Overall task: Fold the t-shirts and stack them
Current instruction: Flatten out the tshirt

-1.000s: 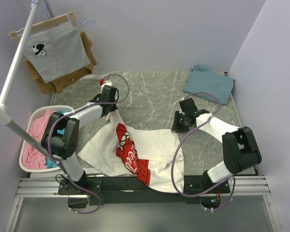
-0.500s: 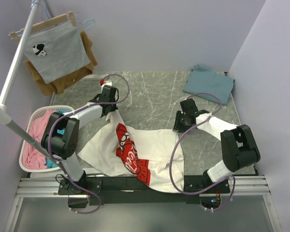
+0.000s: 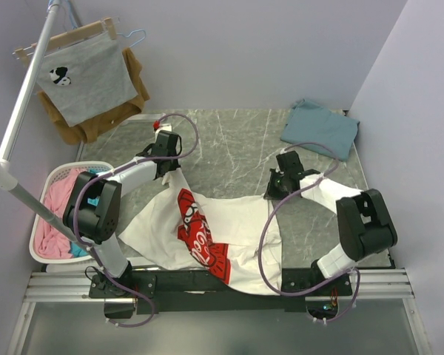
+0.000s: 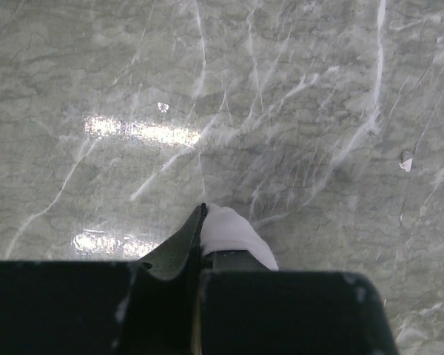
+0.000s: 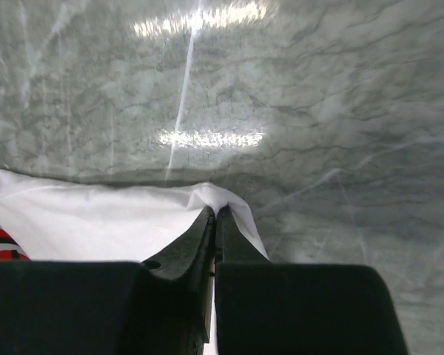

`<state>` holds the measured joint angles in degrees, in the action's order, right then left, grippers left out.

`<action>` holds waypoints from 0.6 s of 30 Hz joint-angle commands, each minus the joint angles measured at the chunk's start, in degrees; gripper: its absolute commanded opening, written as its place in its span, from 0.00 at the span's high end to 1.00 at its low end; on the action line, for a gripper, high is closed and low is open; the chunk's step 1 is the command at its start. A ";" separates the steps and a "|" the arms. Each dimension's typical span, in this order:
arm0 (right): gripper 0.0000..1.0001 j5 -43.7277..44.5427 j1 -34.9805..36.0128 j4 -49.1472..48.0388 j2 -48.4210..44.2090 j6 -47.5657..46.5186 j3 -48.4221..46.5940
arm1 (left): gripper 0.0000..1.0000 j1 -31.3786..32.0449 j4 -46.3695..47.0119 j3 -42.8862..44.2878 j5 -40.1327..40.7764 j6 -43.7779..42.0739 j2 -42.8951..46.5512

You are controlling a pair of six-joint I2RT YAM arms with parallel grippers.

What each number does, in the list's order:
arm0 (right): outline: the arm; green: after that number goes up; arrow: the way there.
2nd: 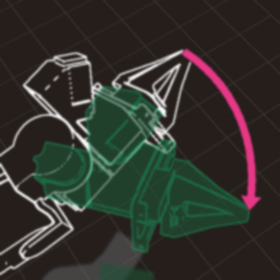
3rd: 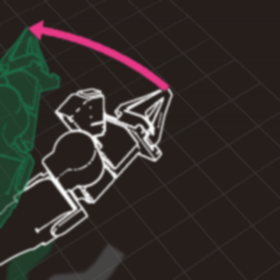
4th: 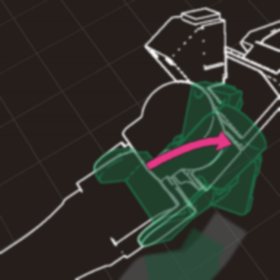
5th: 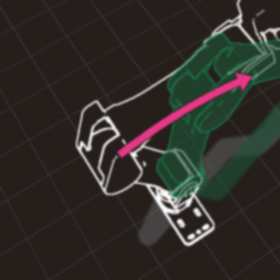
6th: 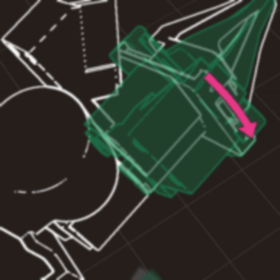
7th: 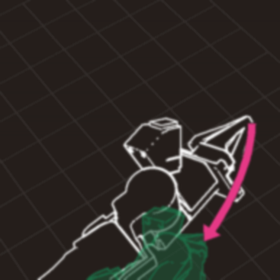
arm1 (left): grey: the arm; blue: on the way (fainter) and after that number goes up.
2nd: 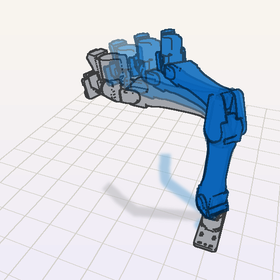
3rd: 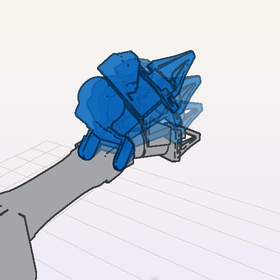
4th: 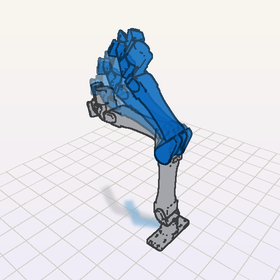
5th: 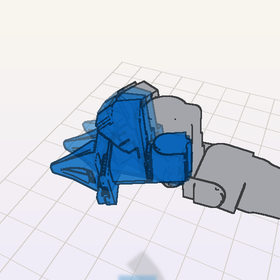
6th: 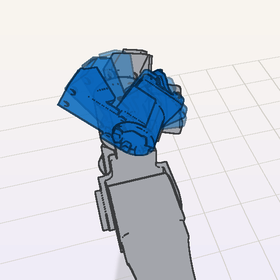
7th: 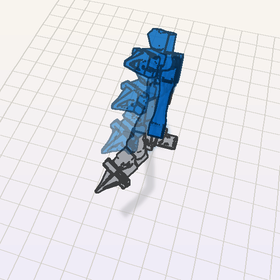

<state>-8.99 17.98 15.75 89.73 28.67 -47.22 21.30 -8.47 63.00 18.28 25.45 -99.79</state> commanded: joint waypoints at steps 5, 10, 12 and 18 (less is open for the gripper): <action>1.00 12.94 -7.51 0.86 -8.79 -1.42 -6.56 | 0.99 -0.56 -0.67 3.69 2.46 -2.43 0.30; 1.00 16.28 -12.17 1.48 -3.08 -2.91 -16.82 | 0.99 -2.58 -1.11 7.56 1.76 -3.13 -2.95; 1.00 15.59 -13.31 0.52 0.78 -3.18 -19.65 | 0.99 -3.63 -1.11 10.02 1.32 -3.74 -5.23; 1.00 11.99 -15.08 0.08 13.44 -3.70 -33.62 | 0.99 -4.60 -3.39 20.21 4.56 -7.17 -13.67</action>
<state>3.38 3.88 17.91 97.08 26.26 -73.93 17.34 -10.76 76.16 19.68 21.61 -109.08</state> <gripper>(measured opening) 0.010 0.034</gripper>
